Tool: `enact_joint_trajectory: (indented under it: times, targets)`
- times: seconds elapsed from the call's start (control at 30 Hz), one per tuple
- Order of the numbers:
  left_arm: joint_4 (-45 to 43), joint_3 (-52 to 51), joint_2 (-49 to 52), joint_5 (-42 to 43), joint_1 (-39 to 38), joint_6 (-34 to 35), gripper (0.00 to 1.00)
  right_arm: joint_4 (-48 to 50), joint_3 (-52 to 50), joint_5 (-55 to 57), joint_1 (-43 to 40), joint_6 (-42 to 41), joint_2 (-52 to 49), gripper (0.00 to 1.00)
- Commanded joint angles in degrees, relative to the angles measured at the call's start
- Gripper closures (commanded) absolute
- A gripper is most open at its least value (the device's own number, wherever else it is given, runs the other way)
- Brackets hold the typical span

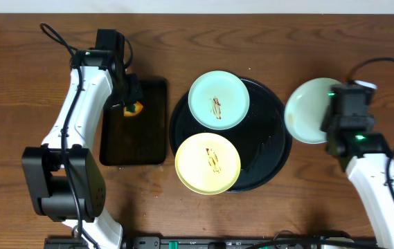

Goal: Clean dirty plates on tray and stack at the side

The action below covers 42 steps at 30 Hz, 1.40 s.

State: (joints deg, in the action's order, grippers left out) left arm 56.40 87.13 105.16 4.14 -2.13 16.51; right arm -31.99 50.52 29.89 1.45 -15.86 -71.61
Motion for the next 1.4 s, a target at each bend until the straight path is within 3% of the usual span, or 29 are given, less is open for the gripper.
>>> enact_joint_trajectory:
  times: [0.0,0.23,0.5,0.63,0.73,0.87,1.03,1.17,1.37]
  targets:
    - [0.1,0.4,-0.8,-0.1,0.1,0.1,0.93,-0.3,1.1,-7.1,-7.8,-5.2,-1.4,0.99]
    - [0.1,0.4,-0.8,-0.1,0.1,0.1,0.93,2.0,1.1,-7.8,-16.4,-7.5,-7.5,0.99]
    - [0.1,0.4,-0.8,-0.1,0.1,0.1,0.93,4.5,1.1,-12.6,-19.6,-7.2,-14.4,0.99]
    - [0.1,0.4,-0.8,-0.1,0.1,0.1,0.93,4.3,1.1,-13.9,-19.6,-7.2,-14.3,0.79]
    - [0.1,0.4,-0.8,0.0,0.1,0.1,0.93,4.2,1.1,-16.6,-19.6,-5.9,-13.2,0.8]
    - [-1.0,0.4,-0.8,3.4,0.1,-1.2,0.93,5.6,1.9,-29.9,-19.4,0.0,-10.3,0.69]
    - [-4.4,0.4,-0.8,9.1,-0.9,-4.5,0.93,3.2,5.8,-49.7,-15.3,6.8,-9.1,0.67]
    - [-7.7,0.4,-0.7,10.2,-5.5,-8.4,0.92,-3.4,12.9,-51.1,-4.4,11.9,-9.8,0.59]
    - [-12.1,0.4,-0.7,10.2,-11.0,-9.4,0.93,0.1,15.0,-51.2,4.9,11.6,-13.6,0.56]
